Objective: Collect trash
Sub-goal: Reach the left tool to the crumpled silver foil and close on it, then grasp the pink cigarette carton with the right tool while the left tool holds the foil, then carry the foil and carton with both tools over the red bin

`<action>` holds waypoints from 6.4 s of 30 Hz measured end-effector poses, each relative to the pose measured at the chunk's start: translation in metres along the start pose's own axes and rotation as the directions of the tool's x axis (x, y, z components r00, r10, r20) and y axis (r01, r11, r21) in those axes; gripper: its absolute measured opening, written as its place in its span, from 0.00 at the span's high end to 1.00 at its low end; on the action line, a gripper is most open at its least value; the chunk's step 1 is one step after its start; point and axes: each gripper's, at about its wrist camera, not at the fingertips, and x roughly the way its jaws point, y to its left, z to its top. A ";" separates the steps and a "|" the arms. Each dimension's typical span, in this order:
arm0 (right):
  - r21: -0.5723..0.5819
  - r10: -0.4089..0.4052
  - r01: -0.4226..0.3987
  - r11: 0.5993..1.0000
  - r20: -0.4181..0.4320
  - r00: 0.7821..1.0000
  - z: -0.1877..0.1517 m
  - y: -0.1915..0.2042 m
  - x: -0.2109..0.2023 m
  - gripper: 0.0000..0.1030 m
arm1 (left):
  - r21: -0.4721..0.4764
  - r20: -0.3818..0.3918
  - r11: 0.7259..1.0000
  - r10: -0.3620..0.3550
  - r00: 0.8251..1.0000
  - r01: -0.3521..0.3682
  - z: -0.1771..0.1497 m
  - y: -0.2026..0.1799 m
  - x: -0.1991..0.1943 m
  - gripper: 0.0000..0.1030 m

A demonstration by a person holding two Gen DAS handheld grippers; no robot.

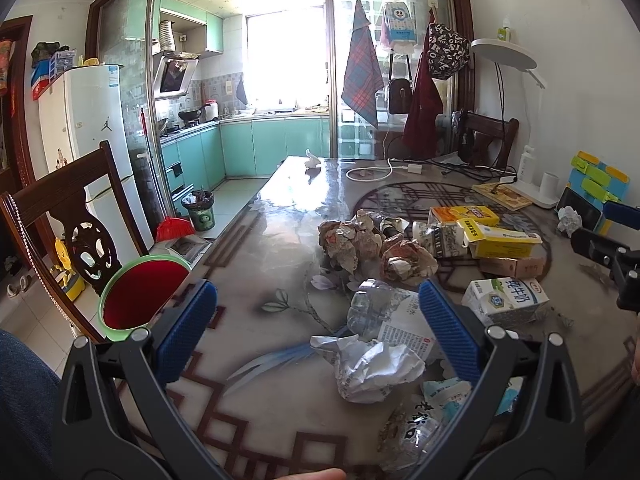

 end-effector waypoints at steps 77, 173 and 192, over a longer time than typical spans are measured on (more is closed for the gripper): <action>0.239 0.056 0.059 0.969 -0.447 0.893 -0.026 -0.002 0.125 0.05 | -0.092 -0.341 0.979 -0.204 0.918 0.183 -0.002 0.029 0.061 0.41; -0.088 0.310 -0.350 0.933 -0.301 0.902 0.136 0.222 0.156 0.49 | -0.157 -0.218 0.969 0.153 0.964 -0.189 0.100 0.278 0.089 0.41; -0.158 0.338 -0.412 0.898 -0.354 0.872 0.151 0.317 0.203 0.49 | -0.214 -0.493 0.952 0.089 0.866 -0.219 0.025 0.339 0.228 0.11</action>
